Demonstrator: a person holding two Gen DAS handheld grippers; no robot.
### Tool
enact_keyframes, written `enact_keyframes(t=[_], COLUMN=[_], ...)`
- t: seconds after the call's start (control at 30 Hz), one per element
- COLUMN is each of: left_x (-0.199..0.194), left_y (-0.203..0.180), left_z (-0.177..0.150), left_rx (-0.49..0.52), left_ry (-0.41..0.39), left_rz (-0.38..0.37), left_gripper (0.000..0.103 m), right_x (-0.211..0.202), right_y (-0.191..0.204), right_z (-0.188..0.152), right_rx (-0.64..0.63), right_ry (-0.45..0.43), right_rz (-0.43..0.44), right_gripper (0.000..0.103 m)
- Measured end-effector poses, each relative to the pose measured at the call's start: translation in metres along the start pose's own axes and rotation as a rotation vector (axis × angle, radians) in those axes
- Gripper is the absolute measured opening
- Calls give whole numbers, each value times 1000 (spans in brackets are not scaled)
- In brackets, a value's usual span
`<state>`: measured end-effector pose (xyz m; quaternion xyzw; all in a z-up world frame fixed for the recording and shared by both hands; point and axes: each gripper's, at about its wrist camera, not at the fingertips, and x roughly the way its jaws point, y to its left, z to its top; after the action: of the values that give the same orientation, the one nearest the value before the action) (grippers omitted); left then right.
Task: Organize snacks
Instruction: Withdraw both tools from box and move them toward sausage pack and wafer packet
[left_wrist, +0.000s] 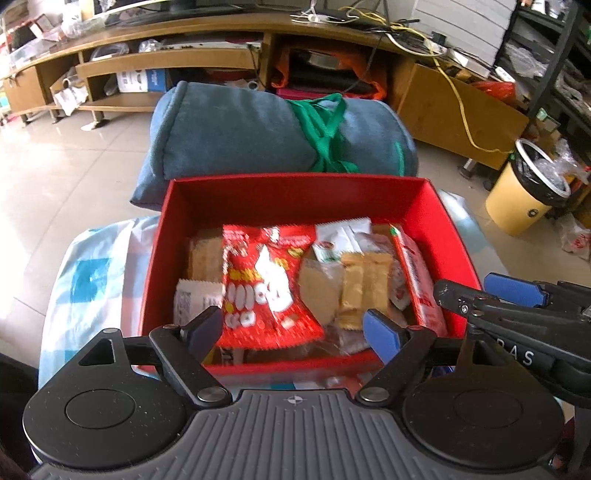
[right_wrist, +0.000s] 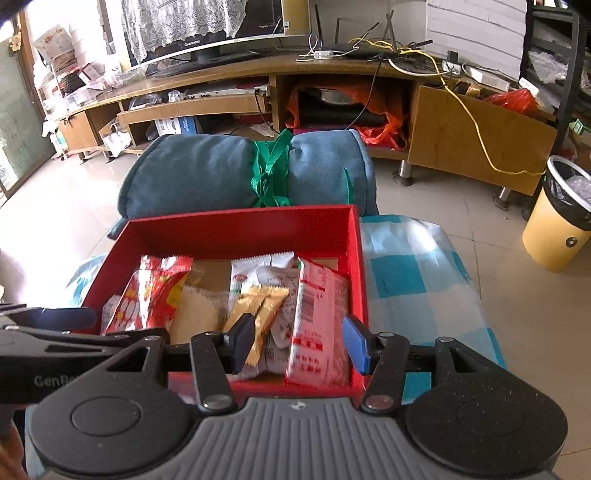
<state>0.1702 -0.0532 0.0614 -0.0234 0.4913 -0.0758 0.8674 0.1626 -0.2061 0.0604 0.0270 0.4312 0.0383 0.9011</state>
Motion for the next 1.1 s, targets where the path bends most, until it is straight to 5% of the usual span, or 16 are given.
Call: enact_keyframes(t=[0.27,0.5,0.7,0.87,1.1], left_x=[-14,18,51,66,63], left_y=[-10,-17,-27,-34,-26], left_z=[-29,-46,-53,-56,-63], left_rx=[-1,-91,-184,-226,-194], left_ry=[60,182,242,210,206], left_rz=[-106,-145,-117,-42,-22], left_gripper=[88,88,88,87,72], right_x=[-29,-21,-21,-18,-11], right_y=[-14,-31,-46,-44,-43], right_z=[-30,-48,-49,-53,-58], right_rx=[14,18,57,39,29], right_ry=[24,96,105,123,157], right_rz=[1,-40,-14,1,5], right_gripper=[53,53,54,54,54])
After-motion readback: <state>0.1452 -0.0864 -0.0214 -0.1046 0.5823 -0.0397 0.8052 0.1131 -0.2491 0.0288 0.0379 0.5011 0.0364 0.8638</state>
